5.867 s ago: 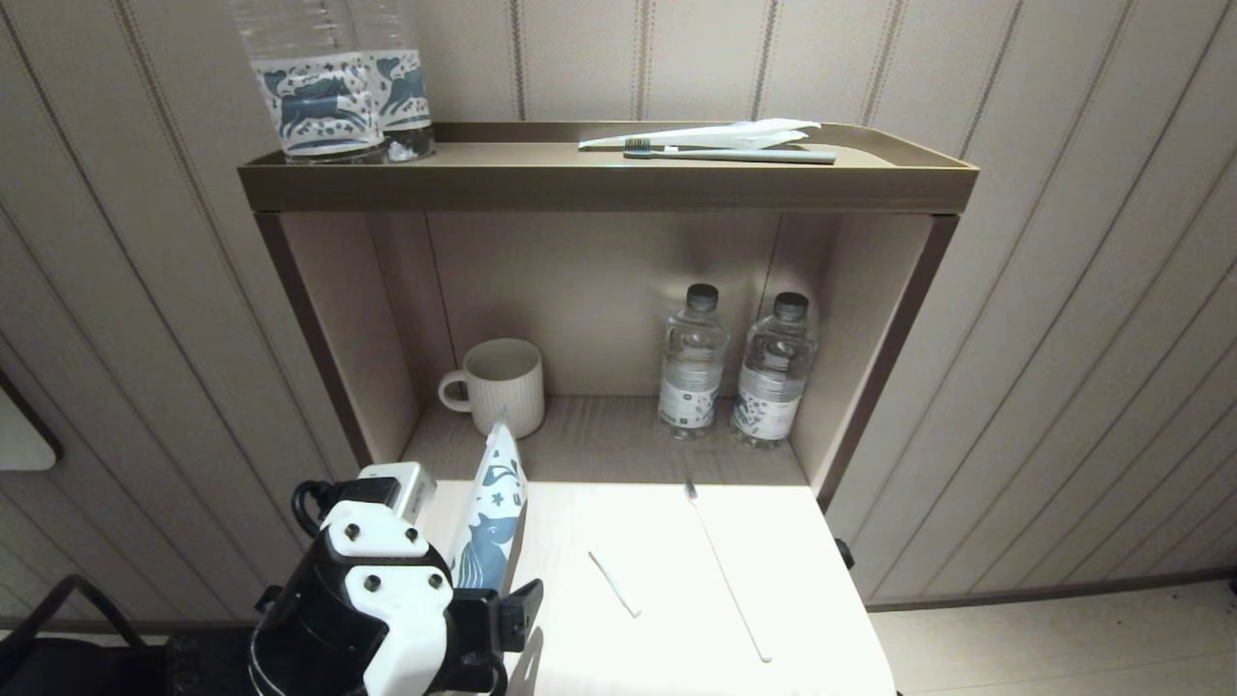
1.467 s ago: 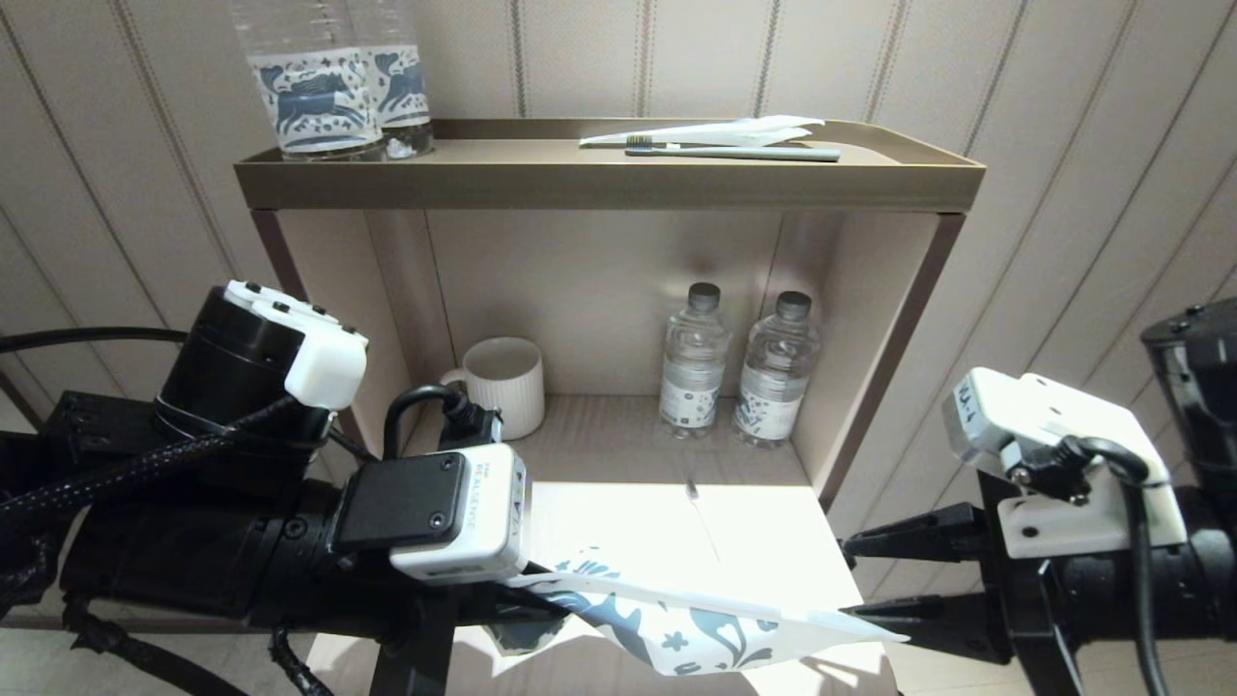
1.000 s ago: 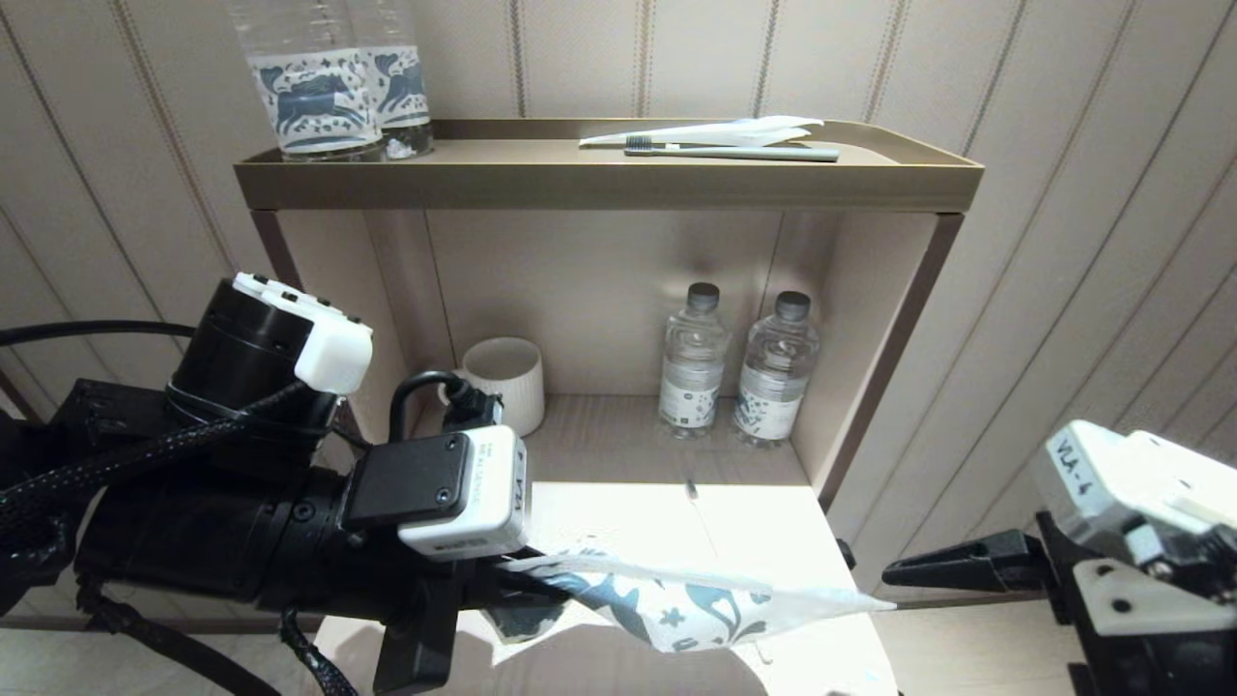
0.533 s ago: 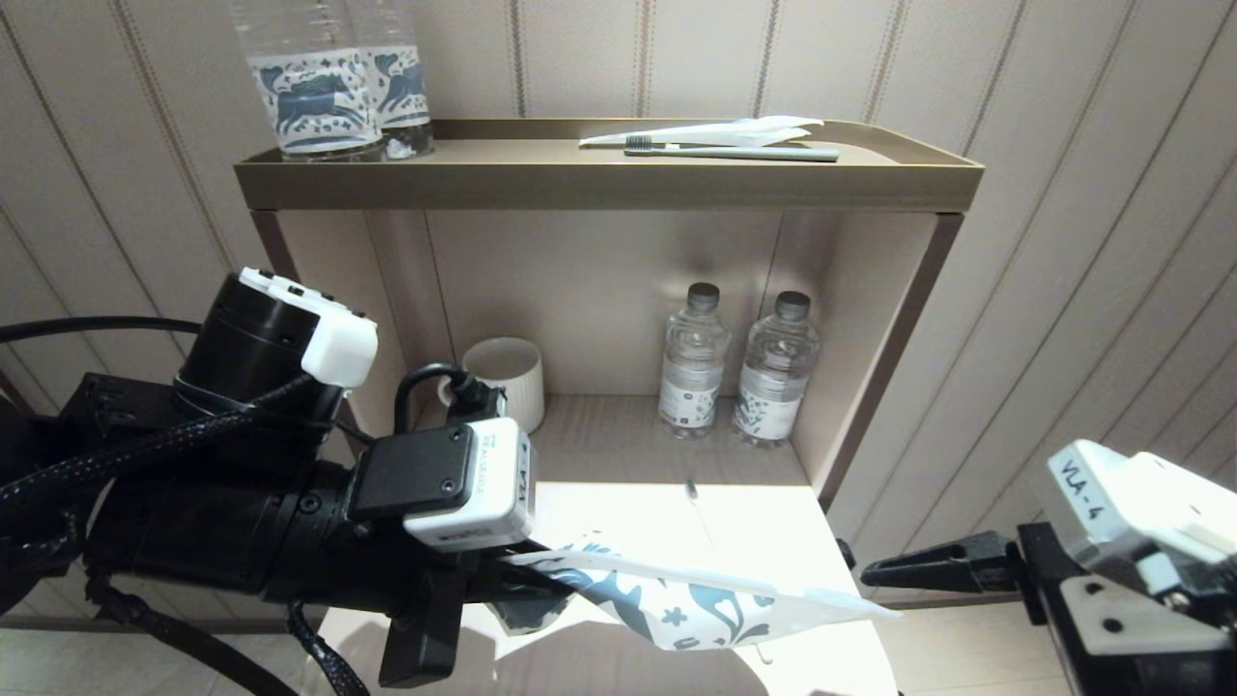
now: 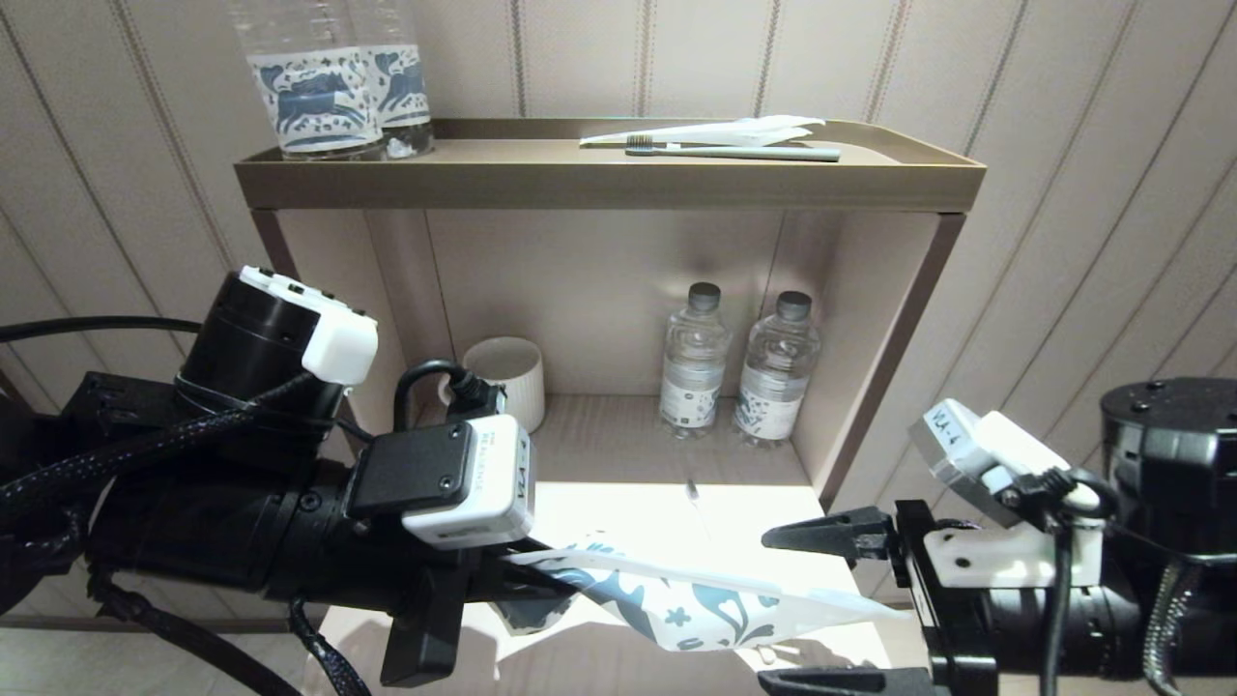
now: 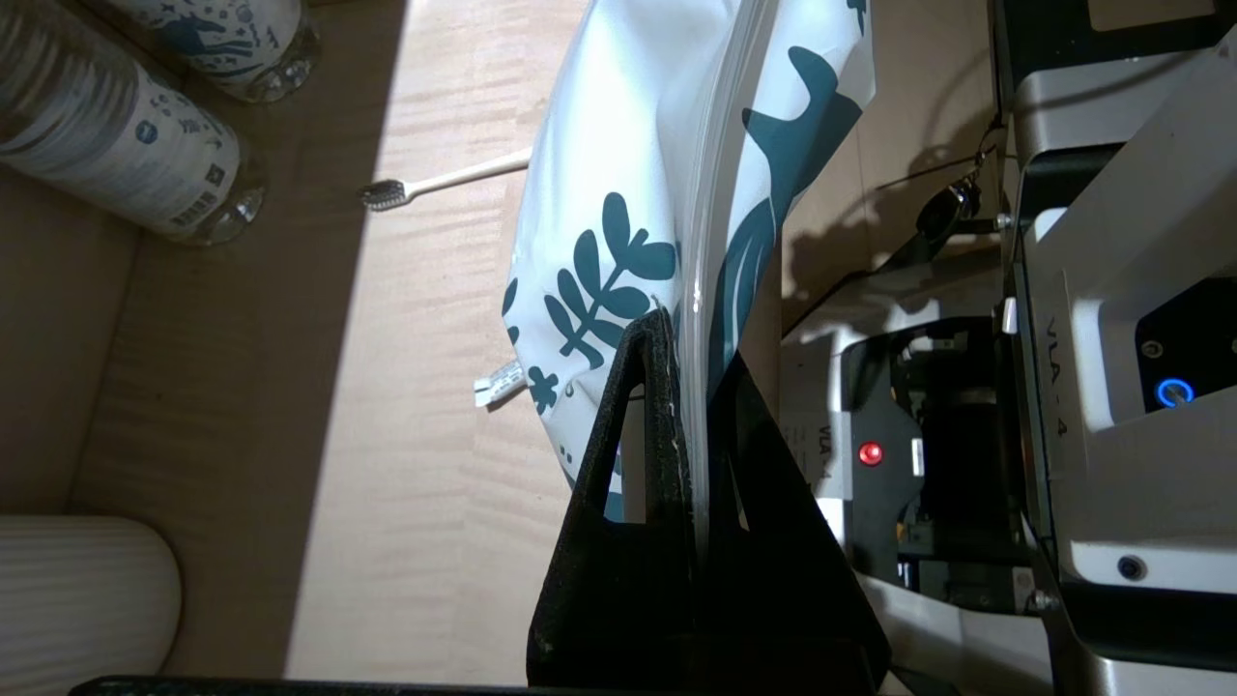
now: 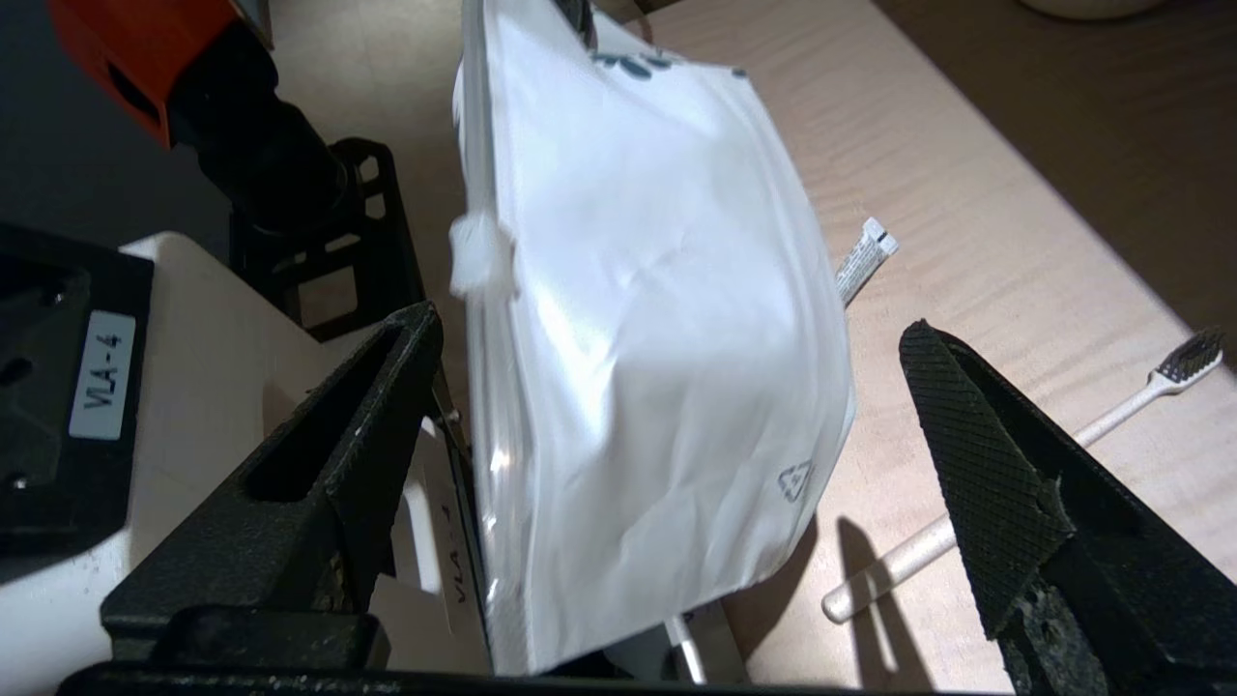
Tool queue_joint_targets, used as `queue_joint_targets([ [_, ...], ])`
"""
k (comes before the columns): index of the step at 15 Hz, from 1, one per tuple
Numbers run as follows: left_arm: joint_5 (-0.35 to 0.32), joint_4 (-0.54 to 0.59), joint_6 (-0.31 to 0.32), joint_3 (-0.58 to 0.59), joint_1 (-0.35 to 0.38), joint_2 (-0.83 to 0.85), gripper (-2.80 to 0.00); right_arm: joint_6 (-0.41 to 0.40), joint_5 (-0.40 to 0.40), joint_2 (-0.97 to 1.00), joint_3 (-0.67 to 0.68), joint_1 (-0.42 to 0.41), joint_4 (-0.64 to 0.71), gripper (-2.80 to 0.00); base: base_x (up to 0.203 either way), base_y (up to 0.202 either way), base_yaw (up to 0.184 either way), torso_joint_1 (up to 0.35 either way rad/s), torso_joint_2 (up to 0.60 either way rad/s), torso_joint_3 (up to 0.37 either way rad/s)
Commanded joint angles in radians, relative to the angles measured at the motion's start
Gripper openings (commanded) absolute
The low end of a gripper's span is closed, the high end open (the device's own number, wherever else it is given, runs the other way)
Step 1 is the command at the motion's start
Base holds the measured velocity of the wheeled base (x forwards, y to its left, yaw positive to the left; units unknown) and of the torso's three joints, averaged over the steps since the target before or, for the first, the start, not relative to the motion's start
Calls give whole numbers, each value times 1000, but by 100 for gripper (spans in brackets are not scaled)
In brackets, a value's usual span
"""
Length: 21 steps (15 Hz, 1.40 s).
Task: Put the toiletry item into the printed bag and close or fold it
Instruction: Hand it to the other hand
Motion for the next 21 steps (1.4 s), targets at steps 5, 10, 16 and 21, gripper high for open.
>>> queue_joint_targets([
  [5, -2, 1, 6, -8, -1, 19, -280, 57, 3, 61, -38, 6, -50, 0, 0, 0, 0, 0, 0, 0],
  [10, -14, 1, -7, -11, -1, 23, -280, 155, -13, 50, 28, 15, -177, 0, 0, 0, 0, 0, 0, 0],
  [16, -115, 0, -63, 21, 69, 33, -280, 230, -62, 47, 52, 8, -295, 0, 0, 0, 0, 0, 0, 0],
  [21, -180, 0, -132, 14, 124, 39, -280, 232, -62, 14, 55, 5, -294, 0, 0, 0, 0, 0, 0, 0],
])
